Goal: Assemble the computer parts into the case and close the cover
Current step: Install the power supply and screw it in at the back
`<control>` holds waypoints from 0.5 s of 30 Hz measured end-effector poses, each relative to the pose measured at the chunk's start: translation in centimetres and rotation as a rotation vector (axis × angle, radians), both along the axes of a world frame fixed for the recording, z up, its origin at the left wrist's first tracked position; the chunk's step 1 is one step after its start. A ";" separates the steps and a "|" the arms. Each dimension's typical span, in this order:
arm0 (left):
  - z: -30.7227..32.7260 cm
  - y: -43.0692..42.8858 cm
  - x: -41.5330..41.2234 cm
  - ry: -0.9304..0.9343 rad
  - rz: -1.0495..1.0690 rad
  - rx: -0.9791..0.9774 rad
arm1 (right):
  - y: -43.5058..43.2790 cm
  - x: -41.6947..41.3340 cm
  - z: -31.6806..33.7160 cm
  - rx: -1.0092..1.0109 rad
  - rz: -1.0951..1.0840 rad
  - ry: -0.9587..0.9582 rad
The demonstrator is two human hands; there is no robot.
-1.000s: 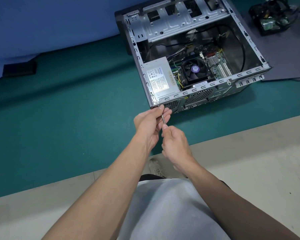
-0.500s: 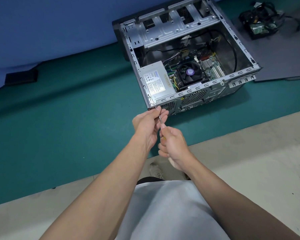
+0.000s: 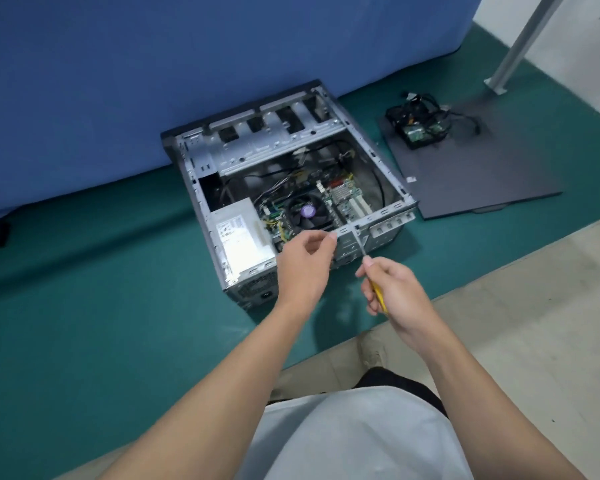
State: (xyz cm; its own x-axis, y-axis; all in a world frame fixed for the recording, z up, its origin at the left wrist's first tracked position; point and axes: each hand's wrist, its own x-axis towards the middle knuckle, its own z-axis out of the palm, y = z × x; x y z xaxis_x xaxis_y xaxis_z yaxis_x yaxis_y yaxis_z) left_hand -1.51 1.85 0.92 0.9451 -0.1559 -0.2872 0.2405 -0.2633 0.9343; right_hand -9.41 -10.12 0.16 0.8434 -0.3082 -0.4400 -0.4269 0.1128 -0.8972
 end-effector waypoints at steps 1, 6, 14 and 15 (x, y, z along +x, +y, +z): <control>0.0 -1.2 0.6 -0.092 -0.042 0.074 | -1.6 0.5 0.3 0.006 -0.053 -0.020; -1.3 -8.8 4.5 -0.540 -0.220 0.670 | -10.1 3.8 0.9 0.000 -0.188 -0.072; -3.0 -15.1 8.8 -0.345 -0.017 0.871 | -21.4 11.9 -3.0 -0.247 0.088 0.101; -3.1 -15.2 8.9 -0.295 -0.010 0.853 | -22.1 13.5 -3.8 -0.282 0.136 0.124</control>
State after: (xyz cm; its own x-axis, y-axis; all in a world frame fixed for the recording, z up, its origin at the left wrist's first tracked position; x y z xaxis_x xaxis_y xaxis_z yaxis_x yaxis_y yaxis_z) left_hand 7.43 -13.39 -2.16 0.9984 -0.0094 -0.0550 0.0160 -0.8957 0.4443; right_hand 4.04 -32.22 -3.60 0.8305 -0.3207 -0.4555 -0.5291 -0.1986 -0.8250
